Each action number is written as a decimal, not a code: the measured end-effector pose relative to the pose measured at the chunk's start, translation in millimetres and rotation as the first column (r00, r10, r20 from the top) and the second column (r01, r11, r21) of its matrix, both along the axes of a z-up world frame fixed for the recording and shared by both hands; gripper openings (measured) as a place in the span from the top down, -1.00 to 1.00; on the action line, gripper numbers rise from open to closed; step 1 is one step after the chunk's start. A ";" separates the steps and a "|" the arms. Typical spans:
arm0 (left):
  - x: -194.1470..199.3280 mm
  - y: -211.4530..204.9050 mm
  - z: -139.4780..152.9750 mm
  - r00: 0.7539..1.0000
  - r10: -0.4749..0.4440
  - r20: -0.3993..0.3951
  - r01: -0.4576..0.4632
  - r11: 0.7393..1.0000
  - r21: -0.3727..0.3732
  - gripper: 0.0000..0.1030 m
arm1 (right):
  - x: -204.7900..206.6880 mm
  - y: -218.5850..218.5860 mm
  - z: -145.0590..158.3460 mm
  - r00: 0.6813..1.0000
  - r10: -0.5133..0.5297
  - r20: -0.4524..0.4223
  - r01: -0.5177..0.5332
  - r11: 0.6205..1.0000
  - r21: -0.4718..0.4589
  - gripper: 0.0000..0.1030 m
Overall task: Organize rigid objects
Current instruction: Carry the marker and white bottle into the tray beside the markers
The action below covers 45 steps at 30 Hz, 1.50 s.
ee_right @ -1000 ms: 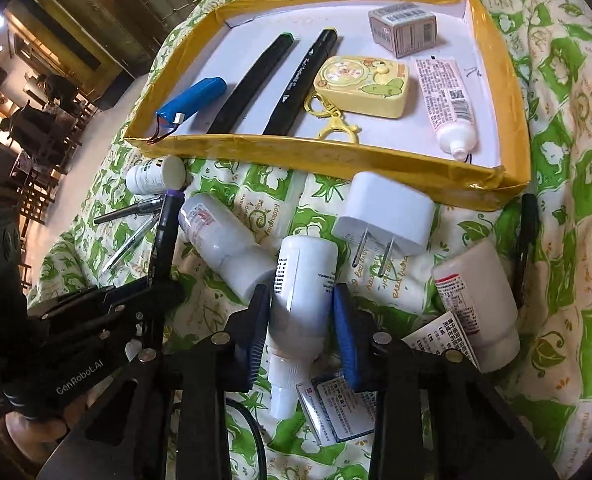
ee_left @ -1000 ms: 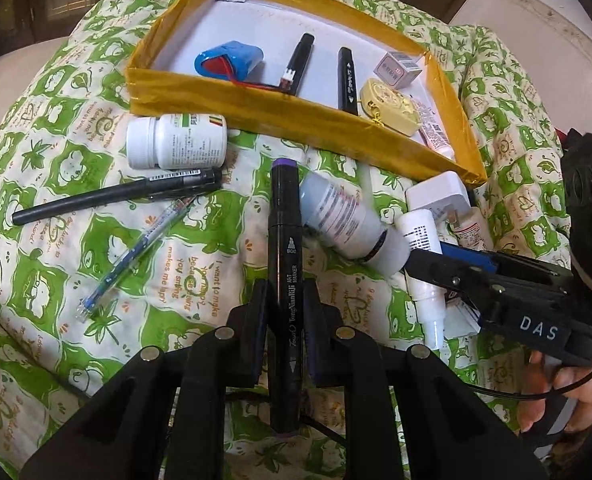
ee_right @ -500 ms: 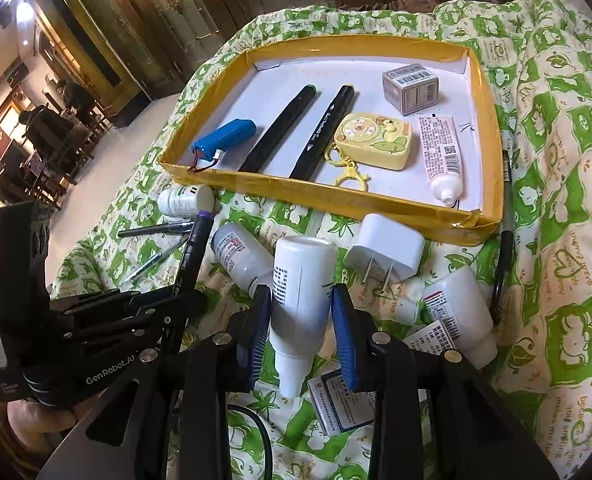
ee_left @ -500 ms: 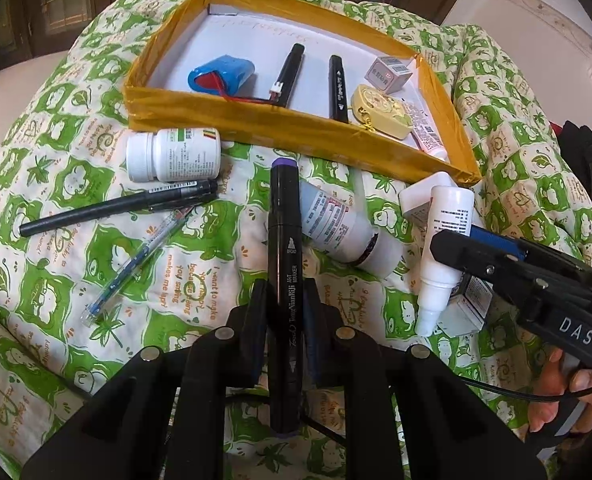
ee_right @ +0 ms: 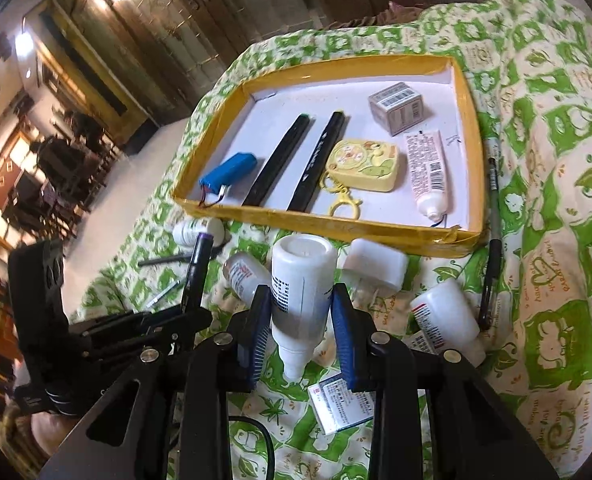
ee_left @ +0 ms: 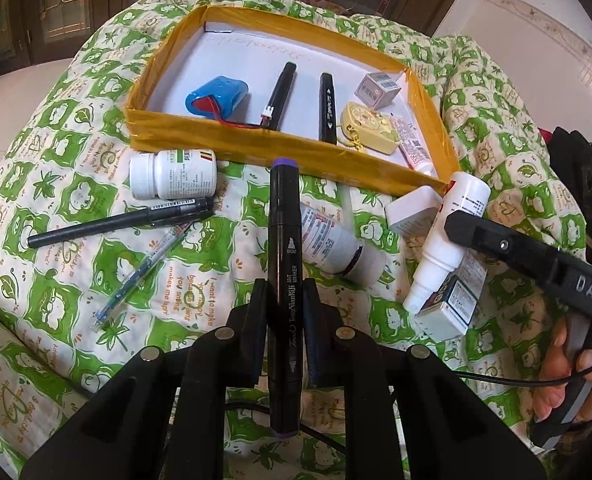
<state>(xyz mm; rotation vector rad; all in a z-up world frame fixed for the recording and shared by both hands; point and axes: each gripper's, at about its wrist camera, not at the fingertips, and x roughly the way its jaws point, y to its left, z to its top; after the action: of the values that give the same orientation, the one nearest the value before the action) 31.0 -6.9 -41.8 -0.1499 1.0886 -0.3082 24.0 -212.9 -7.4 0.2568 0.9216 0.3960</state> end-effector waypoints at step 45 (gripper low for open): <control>103.3 33.9 77.9 0.990 0.044 0.135 -0.049 0.998 0.033 0.74 | 39.2 -11.9 31.0 0.999 -0.023 0.037 0.022 0.999 0.036 0.47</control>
<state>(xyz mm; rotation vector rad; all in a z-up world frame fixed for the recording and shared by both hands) 134.3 27.0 36.0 -0.1205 0.9553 -0.2531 63.2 -224.8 23.6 0.2916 0.8744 0.3955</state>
